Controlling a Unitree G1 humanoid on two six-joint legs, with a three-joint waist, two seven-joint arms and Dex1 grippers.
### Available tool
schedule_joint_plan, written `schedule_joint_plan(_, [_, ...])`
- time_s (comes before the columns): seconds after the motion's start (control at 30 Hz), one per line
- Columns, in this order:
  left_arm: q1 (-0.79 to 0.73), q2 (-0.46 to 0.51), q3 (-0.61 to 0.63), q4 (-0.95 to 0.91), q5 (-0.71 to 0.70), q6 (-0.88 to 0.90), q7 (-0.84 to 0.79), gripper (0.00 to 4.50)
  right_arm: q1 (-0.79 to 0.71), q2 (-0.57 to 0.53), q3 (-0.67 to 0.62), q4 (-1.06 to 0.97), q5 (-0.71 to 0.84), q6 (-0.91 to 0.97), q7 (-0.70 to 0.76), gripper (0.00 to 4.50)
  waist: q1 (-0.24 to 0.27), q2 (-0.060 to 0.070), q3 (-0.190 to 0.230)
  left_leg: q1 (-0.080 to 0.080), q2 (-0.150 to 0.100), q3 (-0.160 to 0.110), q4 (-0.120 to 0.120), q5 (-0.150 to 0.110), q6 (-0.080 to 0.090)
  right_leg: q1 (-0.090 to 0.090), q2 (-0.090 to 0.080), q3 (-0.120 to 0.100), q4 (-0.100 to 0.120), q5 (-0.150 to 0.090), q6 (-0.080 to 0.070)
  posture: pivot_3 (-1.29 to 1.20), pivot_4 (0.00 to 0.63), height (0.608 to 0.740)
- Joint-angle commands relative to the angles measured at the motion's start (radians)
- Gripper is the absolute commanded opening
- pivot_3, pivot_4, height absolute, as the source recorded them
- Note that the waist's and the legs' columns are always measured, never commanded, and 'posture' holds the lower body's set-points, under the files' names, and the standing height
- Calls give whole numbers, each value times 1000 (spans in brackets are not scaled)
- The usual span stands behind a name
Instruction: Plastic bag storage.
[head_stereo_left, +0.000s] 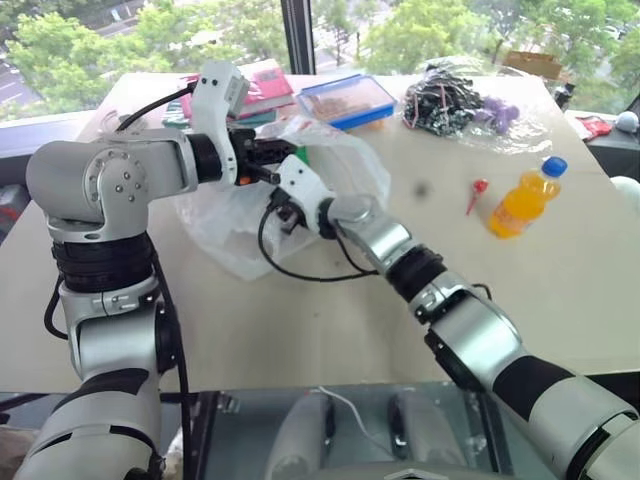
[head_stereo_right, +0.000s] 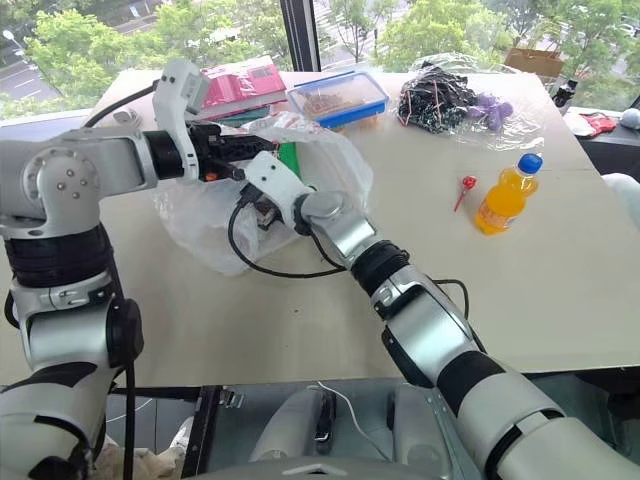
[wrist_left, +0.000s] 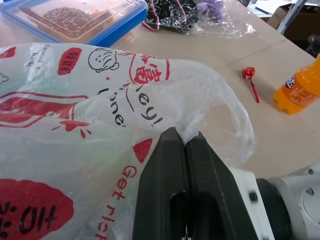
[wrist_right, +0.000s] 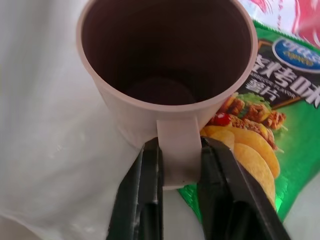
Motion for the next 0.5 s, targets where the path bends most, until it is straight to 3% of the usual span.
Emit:
schedule_joint_plan(0.03, [16, -12, -10, -14, -8, 6, 12, 0, -33, 61, -33, -121, 23, -24, 28, 2768, -1, 0, 0, 0, 0, 0, 0, 0, 0, 0, 0, 0, 0, 0, 0, 0, 150, 740])
schedule_joint_plan(0.13, [23, -24, -5, 10, 7, -11, 35, 0, 58, -6, -7, -349, 33, 72, 91, 4191, -2, 0, 0, -2, 0, 1, 0, 0, 0, -4, 0, 1, 2, 0, 0, 0, 150, 740])
schedule_joint_plan(0.3, [8, -48, -18, 69, 31, -56, 53, 0, 251, -195, 15, -827, 31, 304, 157, 4191, 9, 0, 0, -3, -2, -1, 1, 0, 0, -2, -1, 0, 1, 0, 0, 0, 150, 740])
schedule_joint_plan(0.5, [-10, -56, -19, 134, 36, -93, 47, 0, 369, -357, -203, -1298, 134, 709, 83, 4191, 9, 0, 0, -3, -1, -1, 1, 0, 0, -3, -1, 0, 3, 0, 0, 0, 150, 740])
